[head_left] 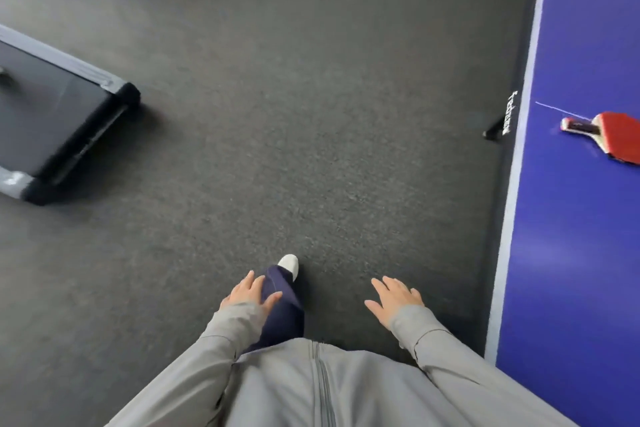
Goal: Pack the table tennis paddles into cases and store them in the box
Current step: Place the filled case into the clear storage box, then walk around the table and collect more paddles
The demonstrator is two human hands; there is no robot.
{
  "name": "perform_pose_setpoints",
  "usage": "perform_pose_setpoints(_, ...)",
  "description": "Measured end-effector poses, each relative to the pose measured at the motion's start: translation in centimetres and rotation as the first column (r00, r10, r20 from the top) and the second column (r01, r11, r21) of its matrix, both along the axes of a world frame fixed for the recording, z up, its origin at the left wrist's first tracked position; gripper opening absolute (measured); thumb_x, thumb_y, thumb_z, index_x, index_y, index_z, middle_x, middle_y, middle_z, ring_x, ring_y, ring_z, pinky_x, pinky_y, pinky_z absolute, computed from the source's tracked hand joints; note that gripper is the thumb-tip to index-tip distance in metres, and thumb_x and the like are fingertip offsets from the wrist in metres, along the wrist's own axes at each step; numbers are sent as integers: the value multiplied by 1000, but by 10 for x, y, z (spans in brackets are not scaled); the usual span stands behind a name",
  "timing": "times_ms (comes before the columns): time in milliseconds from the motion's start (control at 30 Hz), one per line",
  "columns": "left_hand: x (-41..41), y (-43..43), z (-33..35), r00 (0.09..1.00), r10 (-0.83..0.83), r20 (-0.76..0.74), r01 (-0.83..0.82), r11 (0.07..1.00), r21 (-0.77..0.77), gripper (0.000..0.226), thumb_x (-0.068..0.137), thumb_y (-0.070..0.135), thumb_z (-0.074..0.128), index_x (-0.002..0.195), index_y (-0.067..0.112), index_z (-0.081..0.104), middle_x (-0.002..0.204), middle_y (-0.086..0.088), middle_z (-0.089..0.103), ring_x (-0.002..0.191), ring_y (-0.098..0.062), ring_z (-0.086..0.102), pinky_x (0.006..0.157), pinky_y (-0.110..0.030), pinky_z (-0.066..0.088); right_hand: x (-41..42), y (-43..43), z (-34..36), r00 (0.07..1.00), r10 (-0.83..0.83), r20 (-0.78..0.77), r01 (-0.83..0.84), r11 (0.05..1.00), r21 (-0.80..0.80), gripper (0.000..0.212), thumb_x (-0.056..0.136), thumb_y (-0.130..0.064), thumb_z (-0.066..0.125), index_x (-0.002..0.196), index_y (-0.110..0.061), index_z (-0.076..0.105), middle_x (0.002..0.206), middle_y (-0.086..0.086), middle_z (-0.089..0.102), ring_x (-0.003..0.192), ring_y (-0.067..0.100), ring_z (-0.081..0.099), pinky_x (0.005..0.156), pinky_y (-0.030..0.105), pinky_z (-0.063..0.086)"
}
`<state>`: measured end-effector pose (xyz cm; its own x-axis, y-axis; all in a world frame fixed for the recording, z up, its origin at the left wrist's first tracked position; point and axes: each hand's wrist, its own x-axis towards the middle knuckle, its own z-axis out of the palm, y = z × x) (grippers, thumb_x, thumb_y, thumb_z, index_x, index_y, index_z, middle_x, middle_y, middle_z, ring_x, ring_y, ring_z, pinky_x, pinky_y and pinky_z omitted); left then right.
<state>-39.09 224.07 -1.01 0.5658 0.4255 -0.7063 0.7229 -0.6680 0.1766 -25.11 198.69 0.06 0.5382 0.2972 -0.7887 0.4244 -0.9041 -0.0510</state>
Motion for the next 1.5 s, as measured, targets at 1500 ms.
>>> perform_pose_setpoints(1500,861,-124,28,190,-944,268,971,222,91,69,89,62,38,147,27,22,158,6,13,146,-13,6,118,-33,5,557,-46,37,8,-973,230,931,92,354,45,96,-44,42,133,-18,45,133,1,49,128,20,40,101,35,37)
